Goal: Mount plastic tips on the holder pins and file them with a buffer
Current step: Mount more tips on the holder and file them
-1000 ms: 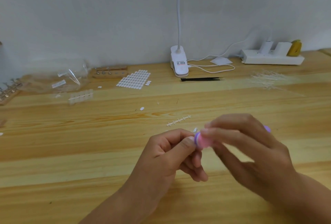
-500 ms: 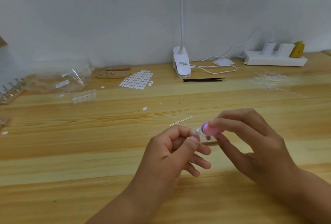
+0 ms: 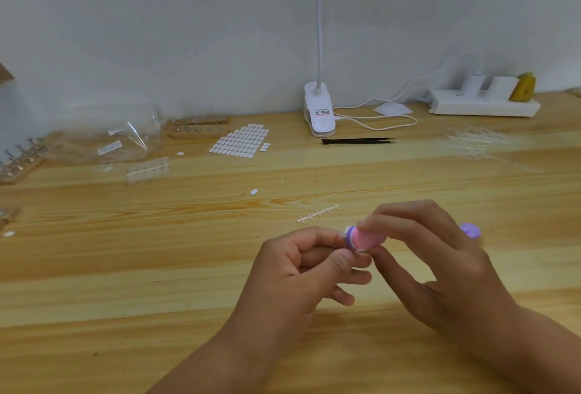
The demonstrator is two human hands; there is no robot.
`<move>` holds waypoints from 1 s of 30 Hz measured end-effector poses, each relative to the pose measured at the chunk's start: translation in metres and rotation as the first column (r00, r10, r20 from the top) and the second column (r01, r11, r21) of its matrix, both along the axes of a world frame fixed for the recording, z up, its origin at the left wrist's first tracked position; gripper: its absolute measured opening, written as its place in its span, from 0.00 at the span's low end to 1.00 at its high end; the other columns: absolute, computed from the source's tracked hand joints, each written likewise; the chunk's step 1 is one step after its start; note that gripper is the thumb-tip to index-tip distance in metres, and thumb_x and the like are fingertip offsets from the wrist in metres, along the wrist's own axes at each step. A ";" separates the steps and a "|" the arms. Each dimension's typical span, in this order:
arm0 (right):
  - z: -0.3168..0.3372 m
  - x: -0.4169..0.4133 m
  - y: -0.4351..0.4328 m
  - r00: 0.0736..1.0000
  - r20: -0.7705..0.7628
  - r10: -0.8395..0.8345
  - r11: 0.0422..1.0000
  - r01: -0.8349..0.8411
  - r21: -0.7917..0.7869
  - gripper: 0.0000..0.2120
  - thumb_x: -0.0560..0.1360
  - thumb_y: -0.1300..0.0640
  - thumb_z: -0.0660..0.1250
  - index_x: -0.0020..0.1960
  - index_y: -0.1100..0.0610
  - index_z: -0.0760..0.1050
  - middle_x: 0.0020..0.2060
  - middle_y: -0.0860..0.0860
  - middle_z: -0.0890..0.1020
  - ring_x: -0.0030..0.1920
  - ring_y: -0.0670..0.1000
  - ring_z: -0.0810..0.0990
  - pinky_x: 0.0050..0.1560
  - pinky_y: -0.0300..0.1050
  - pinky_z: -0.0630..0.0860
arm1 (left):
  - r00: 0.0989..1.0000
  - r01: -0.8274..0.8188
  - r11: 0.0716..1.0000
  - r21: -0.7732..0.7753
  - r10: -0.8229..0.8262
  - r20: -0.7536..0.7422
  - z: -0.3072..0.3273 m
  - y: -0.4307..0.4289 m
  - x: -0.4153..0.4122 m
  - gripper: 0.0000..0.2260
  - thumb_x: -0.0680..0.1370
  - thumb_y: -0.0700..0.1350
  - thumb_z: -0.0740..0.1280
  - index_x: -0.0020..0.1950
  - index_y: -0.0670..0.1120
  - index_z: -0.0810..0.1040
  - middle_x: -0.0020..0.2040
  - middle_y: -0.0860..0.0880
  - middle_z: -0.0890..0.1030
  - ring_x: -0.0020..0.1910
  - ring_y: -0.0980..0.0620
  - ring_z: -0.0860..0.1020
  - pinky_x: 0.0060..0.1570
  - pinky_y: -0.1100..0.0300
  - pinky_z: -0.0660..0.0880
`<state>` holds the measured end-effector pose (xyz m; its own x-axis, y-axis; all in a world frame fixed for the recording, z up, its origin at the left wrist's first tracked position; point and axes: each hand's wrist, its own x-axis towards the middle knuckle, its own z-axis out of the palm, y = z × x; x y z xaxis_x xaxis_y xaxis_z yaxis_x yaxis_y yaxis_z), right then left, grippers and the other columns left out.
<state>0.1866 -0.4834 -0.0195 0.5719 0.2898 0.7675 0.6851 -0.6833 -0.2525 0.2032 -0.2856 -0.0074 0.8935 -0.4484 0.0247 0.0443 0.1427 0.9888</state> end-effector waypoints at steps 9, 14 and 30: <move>0.001 -0.001 0.004 0.999 0.049 0.022 1.000 -0.021 -0.018 0.09 0.79 0.64 0.68 0.57 0.57 0.81 0.54 0.48 0.78 0.54 0.49 0.79 0.57 0.40 0.74 | 1.000 -0.017 1.000 -0.014 0.018 0.026 0.000 -0.003 -0.005 0.06 0.76 0.45 0.70 0.50 0.49 0.86 0.45 0.45 0.87 0.45 0.46 0.86 0.38 0.60 0.81; 0.004 0.004 -0.006 0.999 0.014 -0.052 0.998 0.051 0.026 0.09 0.78 0.63 0.69 0.57 0.57 0.81 0.52 0.49 0.80 0.53 0.50 0.81 0.54 0.46 0.77 | 0.998 -0.051 0.998 -0.043 0.050 -0.028 0.001 -0.002 -0.004 0.07 0.74 0.44 0.71 0.49 0.44 0.85 0.44 0.41 0.86 0.44 0.44 0.86 0.37 0.59 0.81; -0.005 0.022 -0.017 0.994 -0.061 -0.096 0.986 0.103 0.130 0.13 0.74 0.66 0.70 0.57 0.55 0.78 0.50 0.45 0.79 0.50 0.42 0.76 0.56 0.35 0.72 | 0.808 -0.433 0.895 0.110 0.331 0.487 0.003 0.009 0.025 0.06 0.70 0.38 0.77 0.41 0.50 0.86 0.43 0.53 0.85 0.47 0.55 0.83 0.50 0.66 0.74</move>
<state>0.2087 -0.5000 -0.0245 0.6344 0.1272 0.7625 0.5983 -0.7053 -0.3801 0.2278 -0.2769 -0.0041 0.9064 -0.1126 0.4071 -0.4207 -0.1539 0.8941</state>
